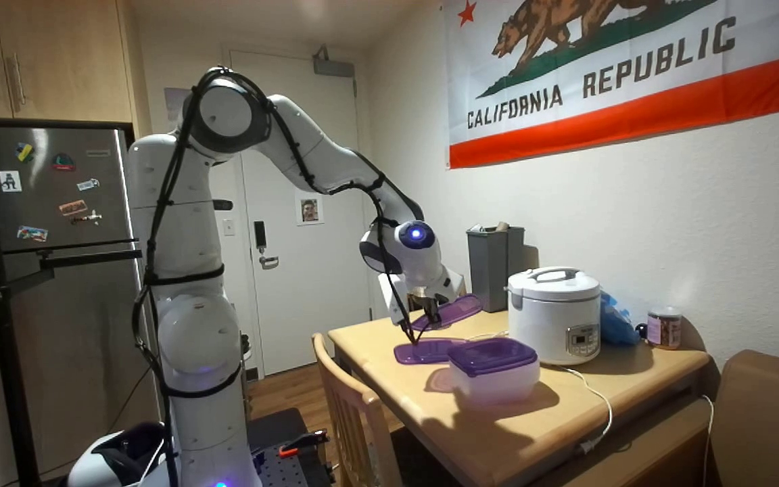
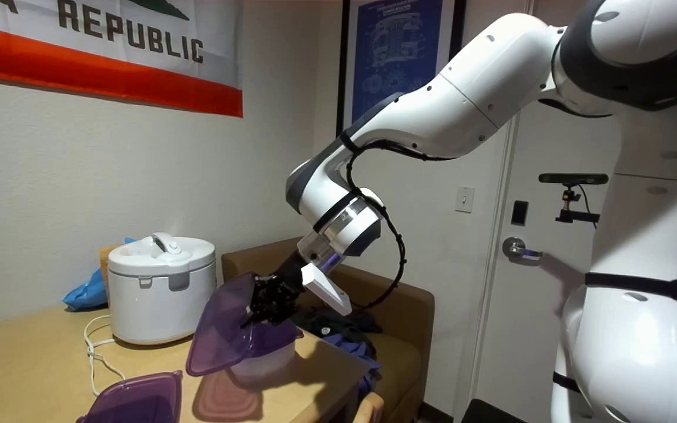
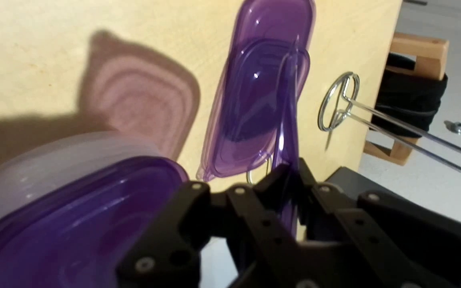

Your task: Pick up two purple lids from the table and put them on top of the lunch box

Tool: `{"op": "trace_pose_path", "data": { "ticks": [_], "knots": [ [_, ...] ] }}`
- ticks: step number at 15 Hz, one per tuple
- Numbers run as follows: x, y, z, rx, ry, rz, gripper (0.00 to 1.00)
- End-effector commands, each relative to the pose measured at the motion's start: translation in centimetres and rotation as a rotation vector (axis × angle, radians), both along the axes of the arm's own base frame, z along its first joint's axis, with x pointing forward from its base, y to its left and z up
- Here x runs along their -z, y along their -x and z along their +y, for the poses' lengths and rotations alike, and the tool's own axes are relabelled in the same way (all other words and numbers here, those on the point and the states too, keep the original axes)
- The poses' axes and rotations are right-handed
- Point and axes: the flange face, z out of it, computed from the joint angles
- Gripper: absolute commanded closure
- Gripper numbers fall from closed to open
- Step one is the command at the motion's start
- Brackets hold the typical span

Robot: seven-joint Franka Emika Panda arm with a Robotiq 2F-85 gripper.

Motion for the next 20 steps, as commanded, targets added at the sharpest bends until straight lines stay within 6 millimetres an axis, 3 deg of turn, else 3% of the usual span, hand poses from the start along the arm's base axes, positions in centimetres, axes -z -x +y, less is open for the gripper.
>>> {"op": "trace_pose_path", "data": {
  "ticks": [1,6,9,12,17,20],
  "knots": [
    [1.7,0.0,-3.1,-0.083,0.018,0.072,0.98],
    [2.4,1.5,-11.7,-0.074,-0.052,0.083,0.98],
    [2.0,2.1,-15.0,-0.079,-0.133,0.053,0.98],
    [1.4,1.9,-15.7,-0.105,-0.19,0.026,0.98],
    [0.4,0.3,-14.0,-0.214,-0.268,0.009,0.98],
    [0.7,-0.4,-14.2,-0.309,-0.299,0.002,0.98]
  ]
}}
